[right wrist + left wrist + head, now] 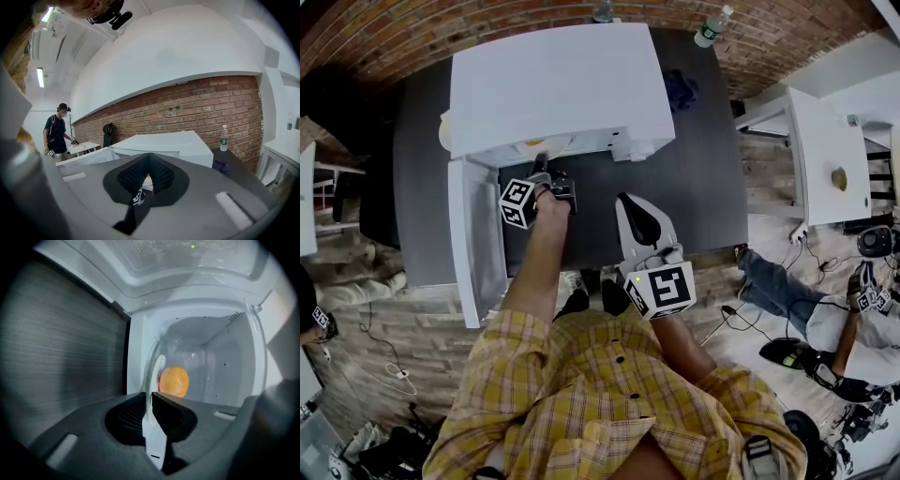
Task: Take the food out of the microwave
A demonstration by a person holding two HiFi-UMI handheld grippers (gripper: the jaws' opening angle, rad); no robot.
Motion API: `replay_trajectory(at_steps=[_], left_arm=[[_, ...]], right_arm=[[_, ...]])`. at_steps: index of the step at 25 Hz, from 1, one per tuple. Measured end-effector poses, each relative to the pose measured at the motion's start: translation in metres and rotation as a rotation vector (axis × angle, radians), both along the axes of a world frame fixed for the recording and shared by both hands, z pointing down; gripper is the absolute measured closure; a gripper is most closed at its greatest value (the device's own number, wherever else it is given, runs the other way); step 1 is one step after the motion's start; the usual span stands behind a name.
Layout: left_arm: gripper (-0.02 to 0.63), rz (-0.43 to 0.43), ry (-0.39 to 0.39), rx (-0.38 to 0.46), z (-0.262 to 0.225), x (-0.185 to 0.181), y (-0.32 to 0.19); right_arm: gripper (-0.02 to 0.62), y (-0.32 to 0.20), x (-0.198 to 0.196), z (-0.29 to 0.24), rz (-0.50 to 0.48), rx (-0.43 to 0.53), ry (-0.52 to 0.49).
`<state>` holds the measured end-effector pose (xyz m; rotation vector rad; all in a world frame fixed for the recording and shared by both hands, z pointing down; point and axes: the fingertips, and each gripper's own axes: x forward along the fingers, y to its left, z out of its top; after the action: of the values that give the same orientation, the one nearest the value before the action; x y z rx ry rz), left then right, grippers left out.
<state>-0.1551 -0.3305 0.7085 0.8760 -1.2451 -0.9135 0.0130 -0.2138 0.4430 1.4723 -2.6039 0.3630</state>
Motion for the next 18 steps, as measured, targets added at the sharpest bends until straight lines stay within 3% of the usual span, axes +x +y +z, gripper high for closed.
replay_trajectory(at_steps=[9,18], left_arm=[[0.586,0.006,-0.041,0.019,-0.009,0.001,0.004],[0.595,0.000,-0.033,0.055,-0.020,0.001,0.006]], right_arm=[[0.592,0.003,0.006,-0.002,0.007,0.003,-0.003],[0.592,0.010,0.004,0.000,-0.007,0.001,-0.006]])
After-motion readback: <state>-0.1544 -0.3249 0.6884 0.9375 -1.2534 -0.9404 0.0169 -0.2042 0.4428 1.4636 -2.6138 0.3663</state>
